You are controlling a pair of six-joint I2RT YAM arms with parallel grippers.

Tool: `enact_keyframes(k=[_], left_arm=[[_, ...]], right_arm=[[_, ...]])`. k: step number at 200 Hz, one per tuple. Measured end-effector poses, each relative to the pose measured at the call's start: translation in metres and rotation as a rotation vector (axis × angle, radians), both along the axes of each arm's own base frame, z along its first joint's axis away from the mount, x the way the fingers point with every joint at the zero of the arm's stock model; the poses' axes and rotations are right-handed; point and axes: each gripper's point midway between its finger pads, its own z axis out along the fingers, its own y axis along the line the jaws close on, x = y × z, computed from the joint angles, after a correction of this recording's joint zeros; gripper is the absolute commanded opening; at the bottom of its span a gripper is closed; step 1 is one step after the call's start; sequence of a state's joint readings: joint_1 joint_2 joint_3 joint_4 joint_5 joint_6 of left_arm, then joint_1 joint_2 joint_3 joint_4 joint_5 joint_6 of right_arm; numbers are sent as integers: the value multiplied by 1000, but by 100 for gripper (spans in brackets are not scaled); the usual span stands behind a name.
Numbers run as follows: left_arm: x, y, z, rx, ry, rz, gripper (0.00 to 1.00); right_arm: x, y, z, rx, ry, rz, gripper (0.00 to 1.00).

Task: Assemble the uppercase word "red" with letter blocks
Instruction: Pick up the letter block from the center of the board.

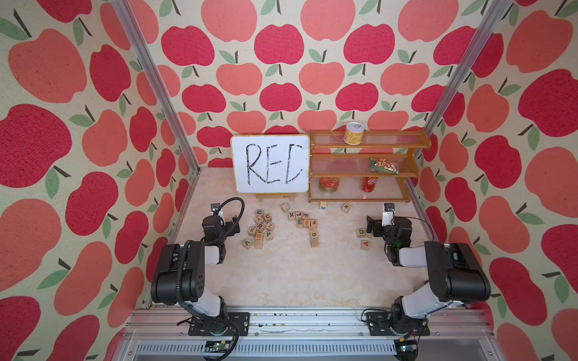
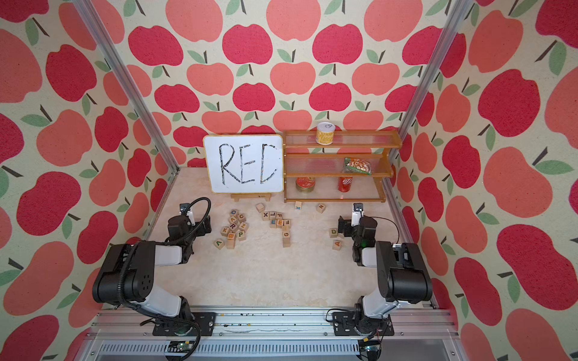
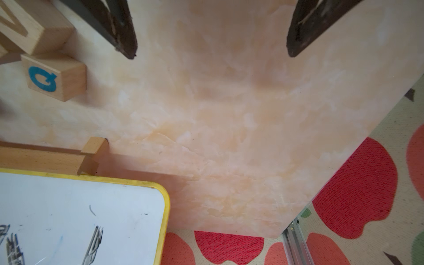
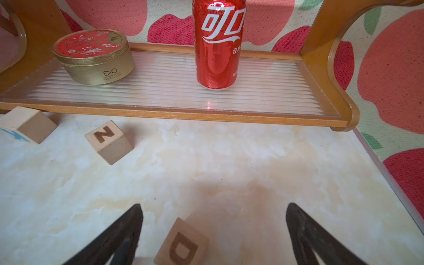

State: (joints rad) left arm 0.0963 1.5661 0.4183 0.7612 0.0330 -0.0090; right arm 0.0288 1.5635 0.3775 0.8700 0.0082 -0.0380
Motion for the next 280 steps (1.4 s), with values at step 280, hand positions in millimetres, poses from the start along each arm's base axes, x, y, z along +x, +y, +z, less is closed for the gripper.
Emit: enact_keyframes(k=[280], left_arm=[[7, -20, 64, 29, -1, -23, 99]], right_arm=[[-4, 17, 55, -41, -14, 10, 99]])
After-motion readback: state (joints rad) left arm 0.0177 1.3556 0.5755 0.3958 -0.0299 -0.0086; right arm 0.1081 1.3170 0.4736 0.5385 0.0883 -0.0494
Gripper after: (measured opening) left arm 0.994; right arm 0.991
